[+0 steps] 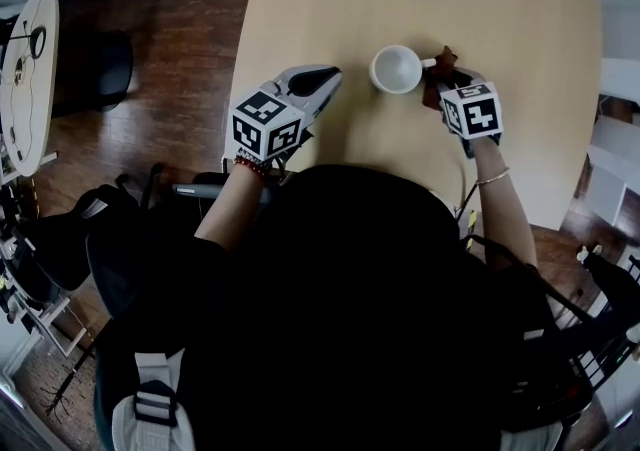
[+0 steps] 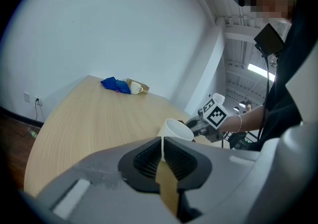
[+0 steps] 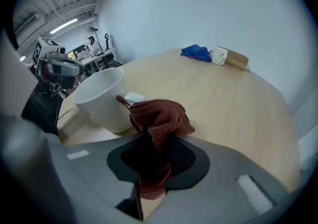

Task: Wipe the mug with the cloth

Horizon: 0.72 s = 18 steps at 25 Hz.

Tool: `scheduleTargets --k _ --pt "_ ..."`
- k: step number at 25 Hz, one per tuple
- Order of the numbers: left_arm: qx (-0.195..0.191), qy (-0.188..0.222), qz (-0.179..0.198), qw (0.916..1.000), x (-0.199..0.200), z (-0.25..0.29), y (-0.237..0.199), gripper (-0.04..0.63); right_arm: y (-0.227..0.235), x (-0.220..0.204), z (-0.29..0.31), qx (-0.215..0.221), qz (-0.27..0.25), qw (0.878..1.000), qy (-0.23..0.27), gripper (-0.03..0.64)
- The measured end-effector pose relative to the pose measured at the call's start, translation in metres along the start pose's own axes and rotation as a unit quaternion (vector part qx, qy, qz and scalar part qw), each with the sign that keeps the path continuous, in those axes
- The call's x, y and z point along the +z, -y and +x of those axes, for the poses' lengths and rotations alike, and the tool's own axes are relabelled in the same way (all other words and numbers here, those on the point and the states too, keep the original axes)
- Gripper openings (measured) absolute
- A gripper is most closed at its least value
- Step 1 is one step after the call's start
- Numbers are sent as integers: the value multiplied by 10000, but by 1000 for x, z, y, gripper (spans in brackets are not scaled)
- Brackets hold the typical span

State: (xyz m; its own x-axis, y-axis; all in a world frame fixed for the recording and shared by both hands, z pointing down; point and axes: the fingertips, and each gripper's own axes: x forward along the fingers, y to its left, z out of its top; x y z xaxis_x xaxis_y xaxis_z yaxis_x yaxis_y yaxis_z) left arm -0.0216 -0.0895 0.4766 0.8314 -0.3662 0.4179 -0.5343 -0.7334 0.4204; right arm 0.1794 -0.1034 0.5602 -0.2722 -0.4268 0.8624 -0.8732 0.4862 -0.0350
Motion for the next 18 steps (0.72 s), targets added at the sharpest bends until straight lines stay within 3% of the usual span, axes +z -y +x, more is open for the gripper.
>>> scheduleTargets --k 5,8,13,18 --pt "-18 98 94 9999 6 -3 4 6 4 -24 -39 -52 64 10000 -32 83" --pt "-48 112 193 9997 6 -4 8 6 4 -56 -62 -87 -26 9994 -345 85" --pt "-91 124 168 9997 6 -2 16 6 12 -84 -50 -806 -438 9942 -563 95" --pt "-97 213 317 9992 16 -4 24 6 13 -83 -38 -967 -216 9943 -386 129"
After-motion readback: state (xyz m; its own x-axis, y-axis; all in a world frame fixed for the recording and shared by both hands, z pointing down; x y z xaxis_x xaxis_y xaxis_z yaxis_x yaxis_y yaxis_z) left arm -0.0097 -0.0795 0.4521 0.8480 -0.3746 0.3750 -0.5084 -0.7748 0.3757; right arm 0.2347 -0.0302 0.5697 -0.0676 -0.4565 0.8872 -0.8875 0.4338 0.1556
